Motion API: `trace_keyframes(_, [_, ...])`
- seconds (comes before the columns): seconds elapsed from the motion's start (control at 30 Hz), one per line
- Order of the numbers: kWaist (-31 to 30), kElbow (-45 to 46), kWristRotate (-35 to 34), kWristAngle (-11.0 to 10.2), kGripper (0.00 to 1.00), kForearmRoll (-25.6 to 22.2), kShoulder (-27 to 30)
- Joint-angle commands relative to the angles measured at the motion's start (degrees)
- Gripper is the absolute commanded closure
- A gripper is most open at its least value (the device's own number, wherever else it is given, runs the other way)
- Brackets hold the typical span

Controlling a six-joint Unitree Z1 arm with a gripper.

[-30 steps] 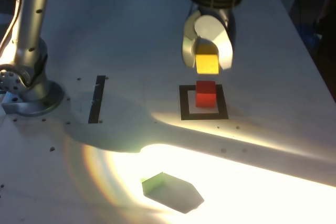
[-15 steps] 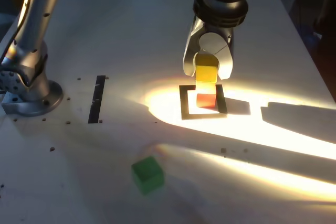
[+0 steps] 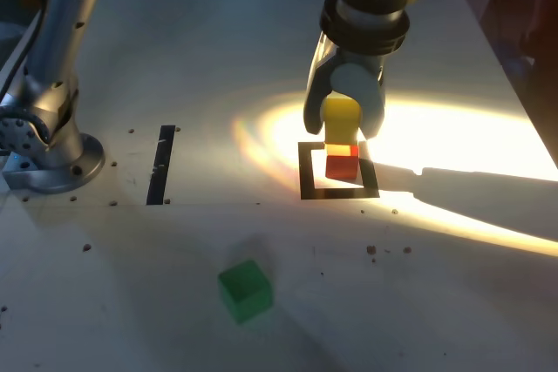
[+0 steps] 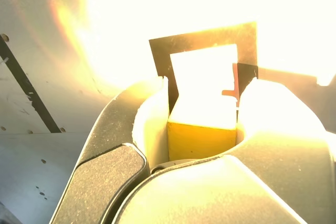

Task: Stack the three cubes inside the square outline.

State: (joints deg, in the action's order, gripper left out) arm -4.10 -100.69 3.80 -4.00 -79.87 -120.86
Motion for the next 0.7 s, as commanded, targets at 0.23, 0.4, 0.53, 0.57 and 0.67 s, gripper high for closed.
trace_keyframes(0.23, [0.1, 0.9, -0.1, 0.1, 0.84, 0.5, -0.7])
trace_keyframes(0.4, [0.1, 1.0, -0.1, 0.3, 0.81, 0.8, -1.3])
trace_keyframes(0.53, [0.1, 1.0, -0.1, 0.5, 0.76, 1.0, -1.7])
trace_keyframes(0.57, [0.1, 1.0, -0.1, 0.5, 0.74, 1.0, -1.8])
trace_keyframes(0.67, [0.1, 0.9, 0.0, 0.6, 0.68, 1.1, -2.1])
